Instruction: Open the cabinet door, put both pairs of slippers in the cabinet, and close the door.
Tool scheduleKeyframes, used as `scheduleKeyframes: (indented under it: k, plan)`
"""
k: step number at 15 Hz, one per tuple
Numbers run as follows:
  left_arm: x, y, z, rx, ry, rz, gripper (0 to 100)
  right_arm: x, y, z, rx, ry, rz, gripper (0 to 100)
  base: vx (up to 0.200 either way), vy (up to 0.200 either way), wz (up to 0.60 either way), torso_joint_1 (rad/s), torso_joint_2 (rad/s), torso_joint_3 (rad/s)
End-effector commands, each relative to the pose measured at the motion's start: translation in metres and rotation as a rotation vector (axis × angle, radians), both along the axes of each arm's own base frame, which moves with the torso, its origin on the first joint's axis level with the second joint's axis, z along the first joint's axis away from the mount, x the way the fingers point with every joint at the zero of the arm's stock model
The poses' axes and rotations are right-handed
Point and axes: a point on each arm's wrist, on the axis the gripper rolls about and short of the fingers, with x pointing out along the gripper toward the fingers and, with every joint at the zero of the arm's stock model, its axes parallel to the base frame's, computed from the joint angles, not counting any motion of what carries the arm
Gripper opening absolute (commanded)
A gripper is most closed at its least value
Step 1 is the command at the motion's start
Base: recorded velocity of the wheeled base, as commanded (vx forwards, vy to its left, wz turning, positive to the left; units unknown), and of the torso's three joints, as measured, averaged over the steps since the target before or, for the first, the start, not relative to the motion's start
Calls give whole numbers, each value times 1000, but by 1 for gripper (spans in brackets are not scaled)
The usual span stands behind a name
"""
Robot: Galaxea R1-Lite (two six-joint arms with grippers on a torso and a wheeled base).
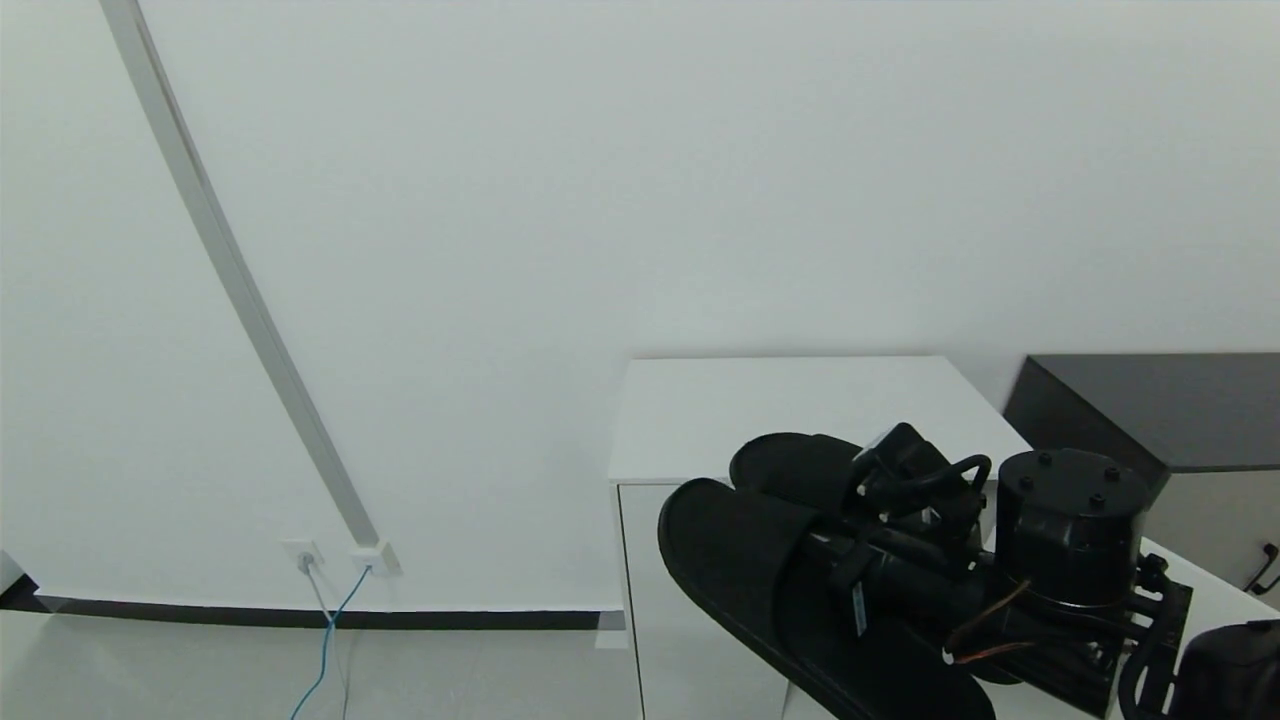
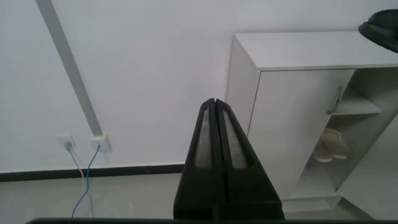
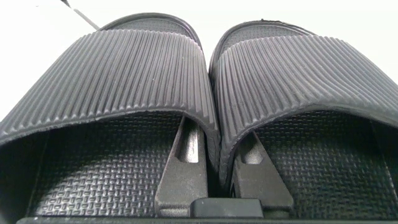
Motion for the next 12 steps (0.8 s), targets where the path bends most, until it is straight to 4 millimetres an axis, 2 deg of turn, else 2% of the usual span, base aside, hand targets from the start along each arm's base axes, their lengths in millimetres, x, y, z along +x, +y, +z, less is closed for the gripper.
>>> scheduleKeyframes:
  k: [1,12]
  plan:
    - [0,0,0,0,1,0,0,0,0,0,2,-2,2,0,0,0,0,0,0,0]
    - [0,0,0,0,-1,2,0,0,1,-2,-5,5,2,0,0,0,0,0,0,0]
